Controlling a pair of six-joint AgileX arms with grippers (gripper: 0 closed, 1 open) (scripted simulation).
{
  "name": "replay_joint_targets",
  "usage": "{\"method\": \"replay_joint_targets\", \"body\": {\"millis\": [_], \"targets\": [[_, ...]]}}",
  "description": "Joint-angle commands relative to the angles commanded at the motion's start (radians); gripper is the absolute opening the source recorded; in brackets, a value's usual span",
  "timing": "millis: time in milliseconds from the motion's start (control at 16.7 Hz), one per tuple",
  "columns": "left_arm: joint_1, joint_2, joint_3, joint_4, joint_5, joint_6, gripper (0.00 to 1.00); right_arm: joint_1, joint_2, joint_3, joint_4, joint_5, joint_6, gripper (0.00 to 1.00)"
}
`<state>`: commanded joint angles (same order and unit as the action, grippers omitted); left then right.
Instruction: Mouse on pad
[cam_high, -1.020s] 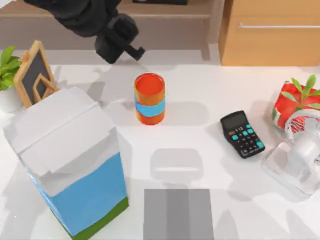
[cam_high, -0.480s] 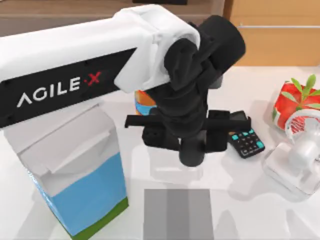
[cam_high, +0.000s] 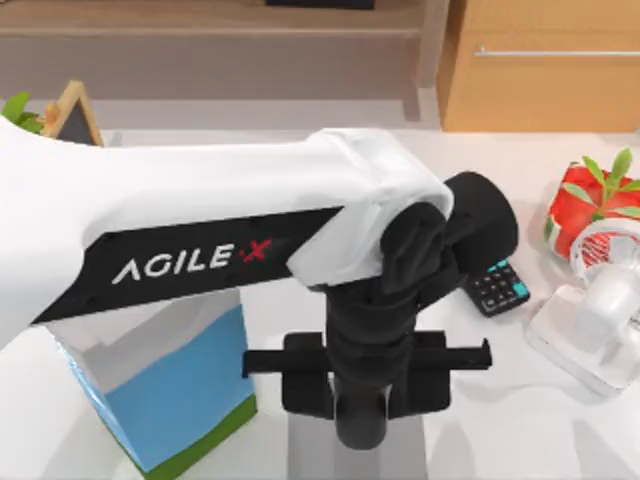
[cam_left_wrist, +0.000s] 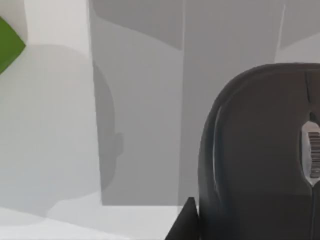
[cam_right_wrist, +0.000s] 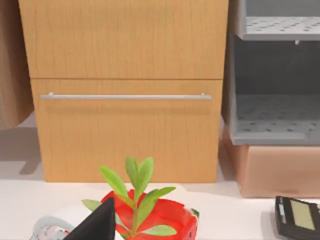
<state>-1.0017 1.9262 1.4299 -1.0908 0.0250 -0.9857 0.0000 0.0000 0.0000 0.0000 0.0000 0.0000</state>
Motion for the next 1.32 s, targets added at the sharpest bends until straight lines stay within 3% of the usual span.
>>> {"method": "replay_joint_targets", "body": {"millis": [360,840,1080,1320], "targets": [[-0.007,-0.001,0.000,0.001,0.006,0.013,0.00,0.000,0.000,0.000,0.000,0.000,0.000,1.00],[-0.116,0.034,-0.039,0.023,0.090,0.105,0.00,0.000,0.000,0.000,0.000,0.000,0.000,1.00],[-0.084,0.041,-0.061,0.070,0.095,0.076,0.00,0.000,0.000,0.000,0.000,0.000,0.000,1.00],[-0.028,0.041,-0.080,0.129,0.047,0.030,0.00,0.000,0.000,0.000,0.000,0.000,0.000,1.00]]}}
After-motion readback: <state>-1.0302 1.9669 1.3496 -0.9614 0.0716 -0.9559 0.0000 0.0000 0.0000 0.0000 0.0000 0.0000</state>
